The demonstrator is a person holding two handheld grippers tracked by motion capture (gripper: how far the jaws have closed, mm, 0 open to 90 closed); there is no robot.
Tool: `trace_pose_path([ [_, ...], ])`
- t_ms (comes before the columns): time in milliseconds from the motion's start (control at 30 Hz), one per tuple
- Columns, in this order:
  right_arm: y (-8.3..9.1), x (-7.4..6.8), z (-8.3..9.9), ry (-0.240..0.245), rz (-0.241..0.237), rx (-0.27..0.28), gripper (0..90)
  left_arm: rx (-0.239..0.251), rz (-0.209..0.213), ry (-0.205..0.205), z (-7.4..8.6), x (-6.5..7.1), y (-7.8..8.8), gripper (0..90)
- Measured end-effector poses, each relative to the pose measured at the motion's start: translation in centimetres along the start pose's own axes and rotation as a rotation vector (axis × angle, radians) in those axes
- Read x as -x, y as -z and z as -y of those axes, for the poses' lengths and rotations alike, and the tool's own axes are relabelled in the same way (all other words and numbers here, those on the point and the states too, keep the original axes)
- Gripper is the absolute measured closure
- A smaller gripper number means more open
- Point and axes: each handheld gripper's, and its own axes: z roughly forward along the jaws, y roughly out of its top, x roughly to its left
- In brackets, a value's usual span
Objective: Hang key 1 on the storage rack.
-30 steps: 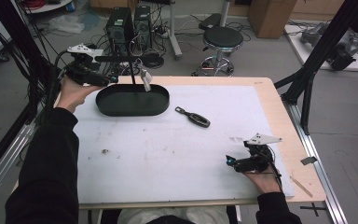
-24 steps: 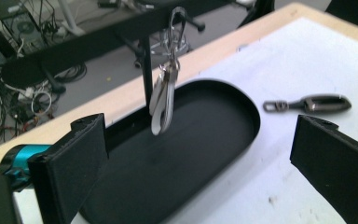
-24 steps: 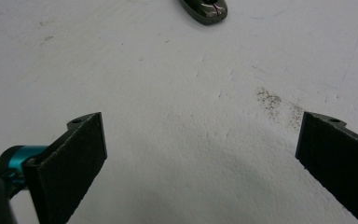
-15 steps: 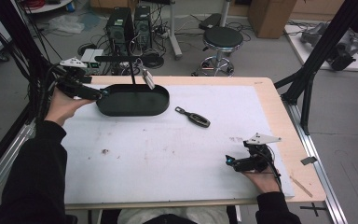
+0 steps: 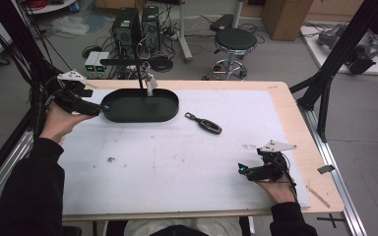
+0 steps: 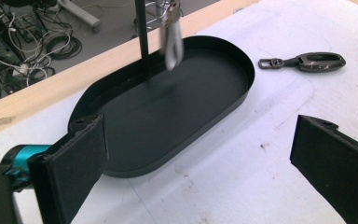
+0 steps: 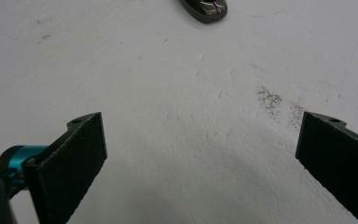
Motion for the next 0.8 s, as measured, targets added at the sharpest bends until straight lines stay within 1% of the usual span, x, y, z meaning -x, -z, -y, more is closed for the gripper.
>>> trace_pose_path([
  [233, 0.0, 0.0, 0.0, 0.004, -0.002, 0.0, 1.0, 0.01, -0.008, 0.022, 1.8, 0.0, 0.5, 4.7],
  [333, 0.0, 0.0, 0.0, 0.004, -0.003, 0.0, 1.0, 0.024, -0.007, 0.042, 2.7, 0.0, 0.7, 4.7],
  [367, 0.0, 0.0, 0.0, 0.002, -0.002, -0.002, 1.0, 0.029, -0.009, 0.043, 3.0, 0.0, 0.9, 4.7],
  [400, 0.0, 0.0, 0.0, 0.003, -0.002, -0.002, 1.0, 0.04, -0.005, 0.052, 3.4, 0.0, 1.0, 4.7],
  [533, 0.0, 0.0, 0.0, 0.003, -0.003, -0.003, 1.0, 0.059, -0.006, 0.067, 4.5, 0.2, 1.5, 4.7],
  [567, 0.0, 0.0, 0.0, 0.003, -0.003, -0.003, 1.0, 0.059, -0.005, 0.063, 4.9, 0.3, 1.6, 4.7],
  [600, -0.1, 0.0, 0.0, 0.005, -0.005, -0.002, 1.0, 0.065, -0.006, 0.073, 5.2, 0.4, 1.7, 4.7],
  [700, -0.1, 0.0, 0.0, 0.006, -0.004, -0.006, 1.0, 0.069, -0.004, 0.072, 6.1, 0.6, 1.9, 4.7],
  [767, -0.1, 0.0, 0.0, 0.002, -0.005, -0.003, 1.0, 0.075, 0.004, 0.07, 6.8, 0.8, 2.0, 4.7],
  [800, -0.1, 0.0, 0.0, 0.004, -0.004, -0.005, 1.0, 0.082, 0.006, 0.077, 7.1, 1.0, 2.0, 4.7],
])
